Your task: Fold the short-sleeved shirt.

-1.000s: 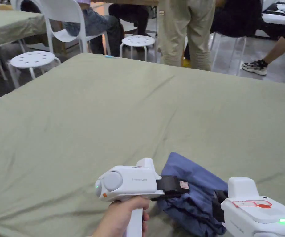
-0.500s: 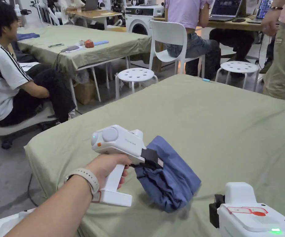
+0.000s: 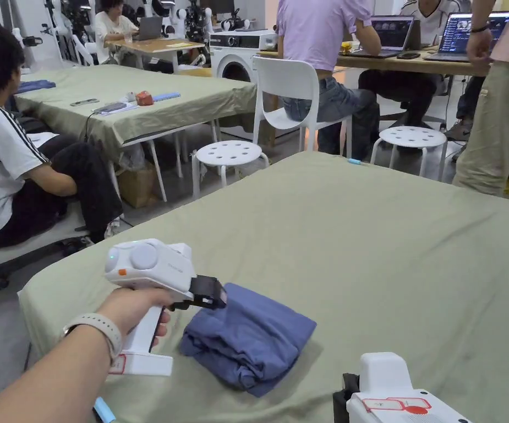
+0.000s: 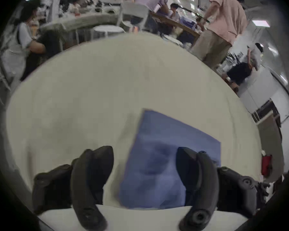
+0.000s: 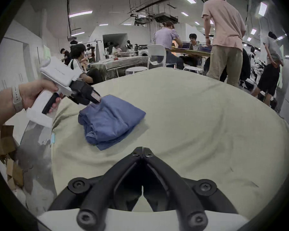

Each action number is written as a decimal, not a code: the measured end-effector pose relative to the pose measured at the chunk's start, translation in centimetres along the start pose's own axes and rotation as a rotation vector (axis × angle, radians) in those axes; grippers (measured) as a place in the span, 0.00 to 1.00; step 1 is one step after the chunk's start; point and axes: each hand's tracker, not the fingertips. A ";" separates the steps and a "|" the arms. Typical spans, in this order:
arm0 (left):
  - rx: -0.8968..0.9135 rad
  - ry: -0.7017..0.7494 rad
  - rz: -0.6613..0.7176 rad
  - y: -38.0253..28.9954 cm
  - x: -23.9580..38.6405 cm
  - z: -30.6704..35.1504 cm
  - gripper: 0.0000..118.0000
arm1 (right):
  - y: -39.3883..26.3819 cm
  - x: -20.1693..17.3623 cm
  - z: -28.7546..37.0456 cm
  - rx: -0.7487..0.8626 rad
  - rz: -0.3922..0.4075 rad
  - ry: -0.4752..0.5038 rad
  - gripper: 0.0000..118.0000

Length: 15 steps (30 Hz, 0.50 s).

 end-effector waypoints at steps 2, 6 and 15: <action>0.080 0.048 0.039 0.0 -0.3 2.3 0.48 | -0.4 1.1 1.5 0.011 -0.020 -0.017 0.00; 0.173 0.169 -0.146 -2.9 4.9 7.1 0.00 | -1.8 3.8 6.0 0.042 -0.061 -0.082 0.00; 0.487 -0.137 -0.383 -16.9 27.1 13.9 0.00 | -4.2 12.3 24.2 0.229 -0.152 -0.406 0.00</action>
